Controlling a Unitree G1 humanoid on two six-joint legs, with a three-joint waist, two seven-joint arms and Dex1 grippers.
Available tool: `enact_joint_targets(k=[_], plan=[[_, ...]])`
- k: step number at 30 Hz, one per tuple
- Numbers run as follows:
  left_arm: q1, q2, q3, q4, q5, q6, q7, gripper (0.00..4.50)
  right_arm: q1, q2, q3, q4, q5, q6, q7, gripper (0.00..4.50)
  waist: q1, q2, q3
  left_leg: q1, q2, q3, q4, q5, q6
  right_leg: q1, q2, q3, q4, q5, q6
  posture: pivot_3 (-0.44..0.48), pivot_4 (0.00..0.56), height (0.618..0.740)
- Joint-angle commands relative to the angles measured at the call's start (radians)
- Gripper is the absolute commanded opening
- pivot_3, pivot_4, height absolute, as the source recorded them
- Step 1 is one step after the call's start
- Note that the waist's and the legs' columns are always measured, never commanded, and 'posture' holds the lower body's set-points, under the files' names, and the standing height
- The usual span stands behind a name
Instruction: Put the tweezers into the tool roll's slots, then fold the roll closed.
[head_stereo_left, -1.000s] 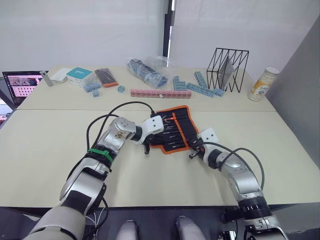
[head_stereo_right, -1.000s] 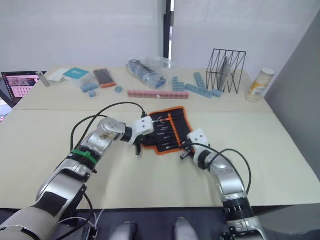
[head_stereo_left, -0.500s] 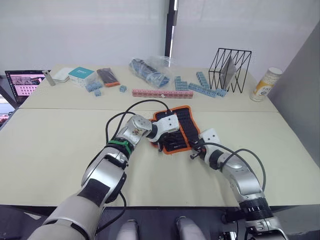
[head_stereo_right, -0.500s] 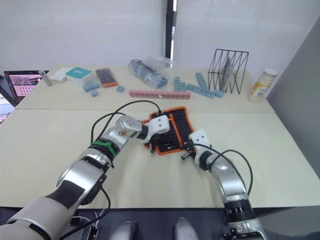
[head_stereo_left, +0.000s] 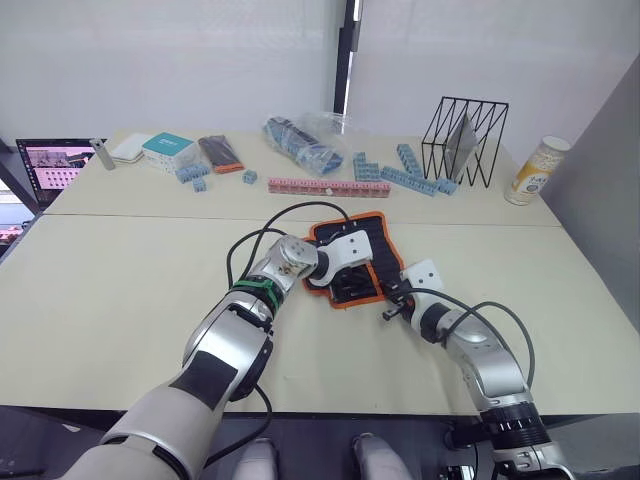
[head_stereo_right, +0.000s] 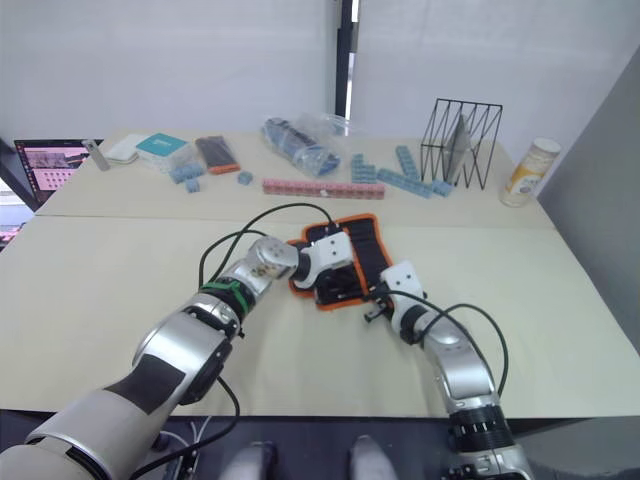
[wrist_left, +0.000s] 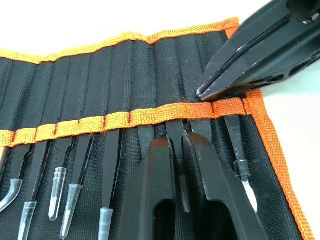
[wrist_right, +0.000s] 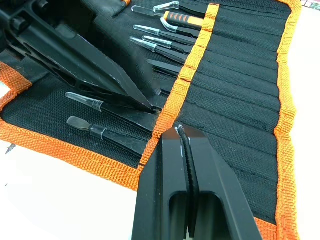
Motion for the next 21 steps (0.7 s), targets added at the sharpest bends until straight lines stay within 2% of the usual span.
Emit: enact_joint_targets(k=[1, 5, 8, 12, 17, 21], plan=[[-0.032, 0.028, 0.037, -0.042, -0.026, -0.005, -0.058, 2.16, 0.021, -0.023, -0.012, 0.037, 0.002, 0.036, 0.010, 0.00, -0.002, 0.000, 0.000, 0.000, 0.000, 0.000, 0.000, 0.000, 0.000, 0.000, 0.000, 0.000, 0.000, 0.000, 0.000, 0.000, 0.150, 0.740], [-0.031, 0.067, 0.077, -0.103, -0.062, 0.020, -0.132, 3.47, 0.003, -0.039, -0.050, 0.055, 0.037, 0.028, 0.029, 0.00, -0.003, 0.000, 0.000, 0.000, 0.000, 0.000, 0.000, 0.000, 0.000, 0.000, 0.000, 0.000, 0.000, 0.000, 0.000, 0.000, 0.150, 0.740], [-0.002, 0.134, 0.099, -0.196, -0.104, 0.016, -0.265, 4.44, -0.013, -0.054, -0.080, 0.039, 0.079, 0.039, 0.059, 0.00, -0.005, 0.000, 0.000, 0.000, 0.000, 0.000, 0.000, 0.000, 0.000, 0.000, 0.000, 0.000, 0.000, 0.000, 0.000, 0.000, 0.150, 0.740], [0.033, 0.280, 0.167, -0.289, -0.173, 0.031, -0.355, 4.48, -0.049, -0.074, -0.107, -0.048, 0.171, 0.114, 0.124, 0.00, -0.020, 0.002, 0.002, 0.000, 0.000, 0.000, -0.001, 0.000, 0.000, -0.001, 0.000, 0.000, 0.001, 0.000, 0.000, 0.000, 0.150, 0.740], [0.133, 0.445, 0.245, -0.361, -0.242, 0.033, -0.413, 4.48, -0.099, -0.086, -0.057, -0.114, 0.179, 0.148, 0.156, 0.00, -0.037, 0.003, 0.002, 0.000, 0.001, 0.000, -0.003, 0.000, 0.000, -0.002, 0.001, 0.000, 0.003, -0.001, -0.001, 0.000, 0.150, 0.740], [0.250, 0.532, 0.283, -0.451, -0.288, 0.051, -0.448, 4.50, -0.125, -0.086, 0.024, -0.212, 0.172, 0.204, 0.182, 1.10, -0.037, 0.003, 0.002, 0.000, 0.001, -0.001, -0.002, 0.000, 0.000, -0.002, 0.001, 0.000, 0.003, -0.001, 0.000, 0.000, 0.150, 0.740]])
